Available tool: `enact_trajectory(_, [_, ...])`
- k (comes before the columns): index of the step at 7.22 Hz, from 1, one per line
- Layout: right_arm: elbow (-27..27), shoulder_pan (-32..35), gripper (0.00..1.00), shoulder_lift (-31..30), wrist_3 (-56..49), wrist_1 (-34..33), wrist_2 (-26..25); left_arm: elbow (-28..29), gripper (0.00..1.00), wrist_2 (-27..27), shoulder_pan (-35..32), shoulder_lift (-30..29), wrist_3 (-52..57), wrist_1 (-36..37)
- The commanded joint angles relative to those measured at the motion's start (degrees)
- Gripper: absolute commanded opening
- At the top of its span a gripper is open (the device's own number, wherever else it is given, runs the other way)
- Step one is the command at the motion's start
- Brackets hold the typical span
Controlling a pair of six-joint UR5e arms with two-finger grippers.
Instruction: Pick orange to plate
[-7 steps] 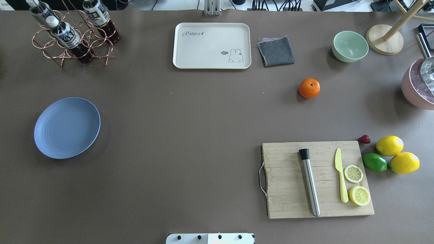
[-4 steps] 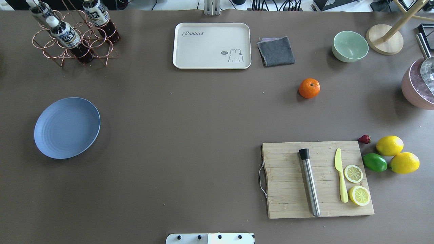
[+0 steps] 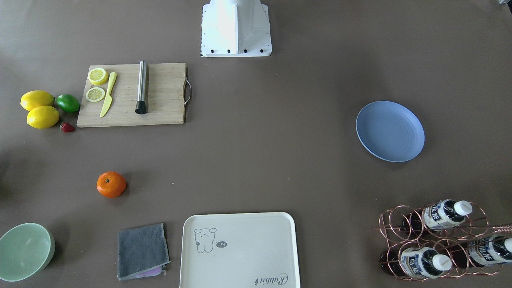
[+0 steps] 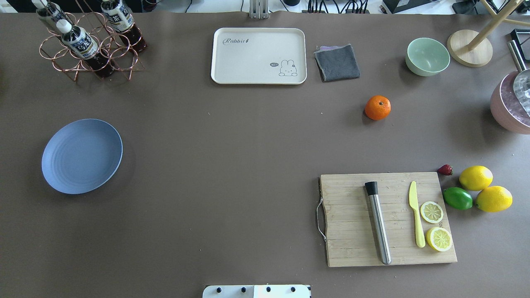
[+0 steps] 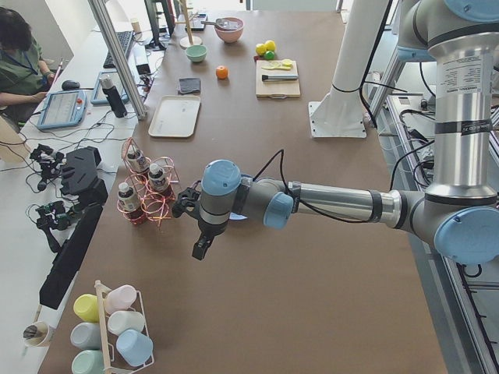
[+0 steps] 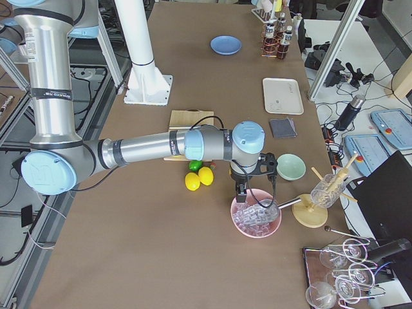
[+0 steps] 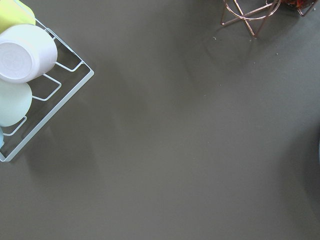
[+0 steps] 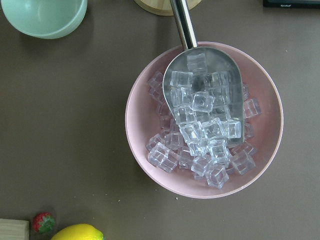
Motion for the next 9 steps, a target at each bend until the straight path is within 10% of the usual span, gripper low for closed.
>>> enact_trajectory(1, [0.33,-0.02,1.0,-0.1,0.02,0.0,-0.01,0.37,0.98,-1.31,1.66,-0.27,-1.07,-2.03])
enact_trajectory(5, [0.6,-0.02,1.0,-0.01,0.02,0.0,0.08,4.74,0.98,-4.31,17.37,-1.5,-36.7,-24.4])
enact_trajectory(9, [0.77,-0.02,1.0,-0.01,0.02,0.0,0.25,17.55,0.98,7.38,30.05,-3.26,-52.57,-45.13])
